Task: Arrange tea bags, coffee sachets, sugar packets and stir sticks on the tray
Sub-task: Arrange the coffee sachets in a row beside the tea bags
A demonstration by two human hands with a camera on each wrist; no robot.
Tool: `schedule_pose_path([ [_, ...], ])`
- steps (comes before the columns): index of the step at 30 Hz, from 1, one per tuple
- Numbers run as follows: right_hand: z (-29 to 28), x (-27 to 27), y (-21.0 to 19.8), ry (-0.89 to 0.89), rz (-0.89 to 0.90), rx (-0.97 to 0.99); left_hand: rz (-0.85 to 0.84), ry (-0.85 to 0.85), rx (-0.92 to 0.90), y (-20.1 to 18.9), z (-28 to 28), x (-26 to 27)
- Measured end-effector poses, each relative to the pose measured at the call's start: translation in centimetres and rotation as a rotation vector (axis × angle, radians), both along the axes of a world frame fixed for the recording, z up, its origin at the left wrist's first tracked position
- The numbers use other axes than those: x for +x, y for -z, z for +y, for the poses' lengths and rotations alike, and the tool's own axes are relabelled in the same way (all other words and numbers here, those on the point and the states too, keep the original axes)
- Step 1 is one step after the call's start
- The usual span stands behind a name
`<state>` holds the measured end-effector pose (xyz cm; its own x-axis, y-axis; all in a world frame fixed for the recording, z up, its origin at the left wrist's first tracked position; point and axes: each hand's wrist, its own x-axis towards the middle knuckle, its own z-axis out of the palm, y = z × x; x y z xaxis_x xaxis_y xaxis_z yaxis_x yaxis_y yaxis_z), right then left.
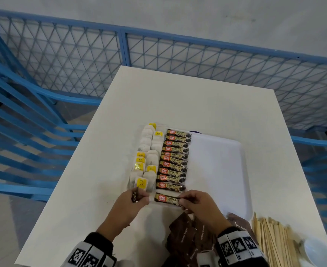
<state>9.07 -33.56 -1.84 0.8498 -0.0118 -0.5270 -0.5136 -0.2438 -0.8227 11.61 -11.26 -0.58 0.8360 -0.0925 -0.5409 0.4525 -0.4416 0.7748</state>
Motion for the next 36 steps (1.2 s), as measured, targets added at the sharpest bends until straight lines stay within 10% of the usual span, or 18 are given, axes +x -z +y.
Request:
schedule_pose_path([
  [22, 1.7, 1.8, 1.8, -0.007, -0.295, -0.45, 0.145, -0.378, -0.476, -0.5, -0.2, 1.2],
  [36, 3.5, 1.1, -2.5, -0.038, 0.011, 0.381, -0.075, -0.059, -0.53, -1.2, 0.5, 0.4],
])
